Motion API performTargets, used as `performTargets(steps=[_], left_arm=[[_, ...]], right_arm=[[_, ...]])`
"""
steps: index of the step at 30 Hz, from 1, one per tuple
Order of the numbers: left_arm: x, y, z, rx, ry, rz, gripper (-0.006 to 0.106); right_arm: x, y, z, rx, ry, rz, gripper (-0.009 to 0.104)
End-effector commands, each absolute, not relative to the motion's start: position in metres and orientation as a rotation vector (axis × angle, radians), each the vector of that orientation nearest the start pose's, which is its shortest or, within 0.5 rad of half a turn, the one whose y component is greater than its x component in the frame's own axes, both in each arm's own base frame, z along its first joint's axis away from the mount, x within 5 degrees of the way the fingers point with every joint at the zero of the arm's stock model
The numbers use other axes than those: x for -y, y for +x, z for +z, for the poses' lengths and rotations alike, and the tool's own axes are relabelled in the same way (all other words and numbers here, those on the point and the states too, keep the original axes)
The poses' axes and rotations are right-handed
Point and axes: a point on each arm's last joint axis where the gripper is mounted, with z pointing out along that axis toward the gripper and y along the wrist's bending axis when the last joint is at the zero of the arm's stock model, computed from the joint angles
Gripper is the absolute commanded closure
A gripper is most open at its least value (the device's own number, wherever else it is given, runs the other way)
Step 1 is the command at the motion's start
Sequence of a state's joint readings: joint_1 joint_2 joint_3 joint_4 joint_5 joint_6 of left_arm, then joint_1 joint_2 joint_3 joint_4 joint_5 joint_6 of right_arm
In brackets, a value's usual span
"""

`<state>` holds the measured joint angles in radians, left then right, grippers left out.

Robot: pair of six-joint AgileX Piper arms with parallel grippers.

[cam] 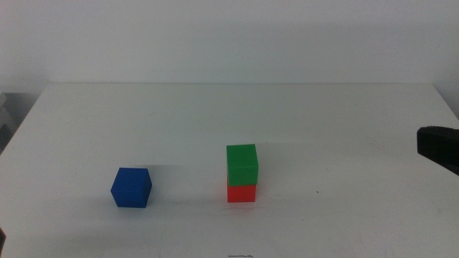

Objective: Stack red cubes first, then green, then blue cubes in a specific spot.

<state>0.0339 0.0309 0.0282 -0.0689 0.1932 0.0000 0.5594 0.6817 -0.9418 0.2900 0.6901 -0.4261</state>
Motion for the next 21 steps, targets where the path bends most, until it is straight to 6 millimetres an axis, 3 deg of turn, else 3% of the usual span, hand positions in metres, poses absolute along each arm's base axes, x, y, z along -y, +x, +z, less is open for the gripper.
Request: performTargets(steps=[1,6,13,16,21], left_arm=[[-0.001,0.060,0.206,-1.660,-0.078,-0.037,0.098],[-0.001,0.063,0.229,-1.749,-0.054,-0.007,0.075],[-0.002,0.083,0.280,-1.805,-0.059,-0.013,0.006],[-0.002,0.093,0.293,-1.814,-0.062,-0.015,0.007],[-0.001,0.100,0.294,-1.839,-0.085,-0.049,0.007]], right_arm=[[-0.076,0.094,0.422,-1.643,-0.768,0.410,0.009],[-0.076,0.094,0.422,-1.643,-0.768,0.410,0.009],[-0.076,0.094,0.422,-1.643,-0.768,0.410,0.009],[-0.076,0.094,0.422,-1.643,-0.768,0.410,0.009],[-0.076,0.094,0.422,-1.643,-0.768,0.410,0.009]])
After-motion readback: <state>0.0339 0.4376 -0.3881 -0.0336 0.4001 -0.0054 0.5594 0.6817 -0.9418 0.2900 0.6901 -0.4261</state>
